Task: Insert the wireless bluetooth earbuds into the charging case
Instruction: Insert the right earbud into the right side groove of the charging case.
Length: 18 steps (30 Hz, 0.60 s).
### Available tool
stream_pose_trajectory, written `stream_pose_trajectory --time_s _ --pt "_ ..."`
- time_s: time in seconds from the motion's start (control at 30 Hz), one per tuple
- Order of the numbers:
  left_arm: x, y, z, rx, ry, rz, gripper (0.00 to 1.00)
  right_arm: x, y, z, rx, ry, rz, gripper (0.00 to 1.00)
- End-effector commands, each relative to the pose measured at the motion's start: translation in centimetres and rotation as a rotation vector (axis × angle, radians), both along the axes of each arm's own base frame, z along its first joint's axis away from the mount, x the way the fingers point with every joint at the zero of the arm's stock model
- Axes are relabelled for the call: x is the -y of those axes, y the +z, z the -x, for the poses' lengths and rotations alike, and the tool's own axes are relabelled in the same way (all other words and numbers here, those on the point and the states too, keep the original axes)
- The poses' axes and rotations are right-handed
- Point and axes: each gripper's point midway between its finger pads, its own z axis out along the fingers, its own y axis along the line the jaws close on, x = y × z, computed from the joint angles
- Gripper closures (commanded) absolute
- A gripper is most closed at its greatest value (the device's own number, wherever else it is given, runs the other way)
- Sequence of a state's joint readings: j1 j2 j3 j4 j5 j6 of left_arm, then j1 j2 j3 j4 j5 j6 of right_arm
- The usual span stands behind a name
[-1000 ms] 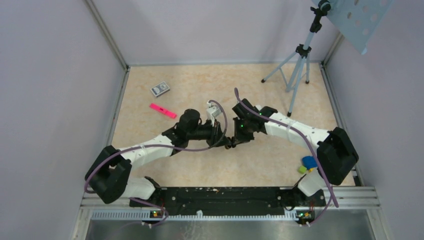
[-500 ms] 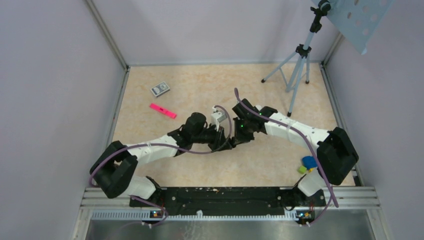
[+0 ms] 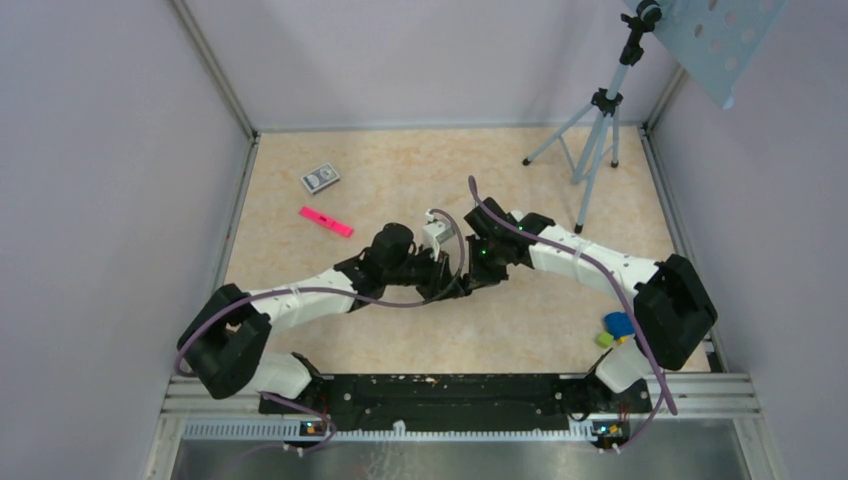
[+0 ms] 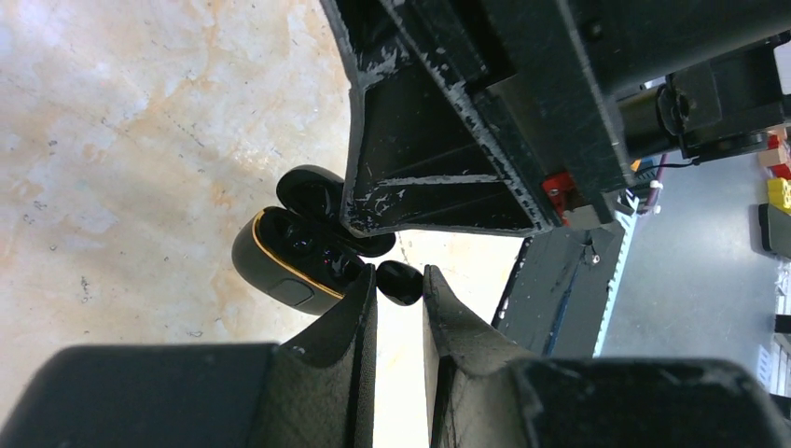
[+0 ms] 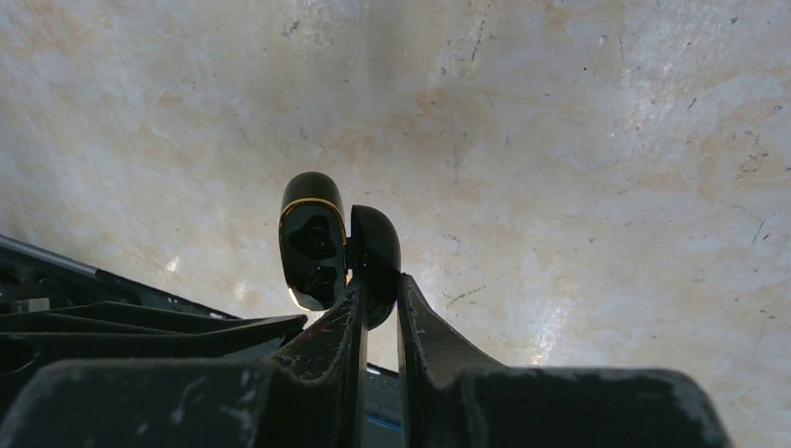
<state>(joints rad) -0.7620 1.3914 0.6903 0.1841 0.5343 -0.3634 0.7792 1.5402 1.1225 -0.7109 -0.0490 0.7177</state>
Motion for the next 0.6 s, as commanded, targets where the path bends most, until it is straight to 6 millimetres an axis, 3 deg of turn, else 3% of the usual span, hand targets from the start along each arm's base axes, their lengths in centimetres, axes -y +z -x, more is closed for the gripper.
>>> stream_pose_trajectory --time_s 0.0,0.2,0.57 --pt "0.9 4.4 -0.8 0.108 -0.013 0.083 0.96 -1.1 2.1 -0.3 0.046 0.014 -0.046 0.98" --pt "0.7 4.6 -1.1 0.122 0.002 0.075 0.96 -1.0 2.1 -0.3 0.046 0.013 -0.047 0.98" --pt "0.6 2.1 -1.3 0.088 0.006 0.024 0.97 -0.9 2.3 -0.2 0.051 0.011 -0.046 0.98"
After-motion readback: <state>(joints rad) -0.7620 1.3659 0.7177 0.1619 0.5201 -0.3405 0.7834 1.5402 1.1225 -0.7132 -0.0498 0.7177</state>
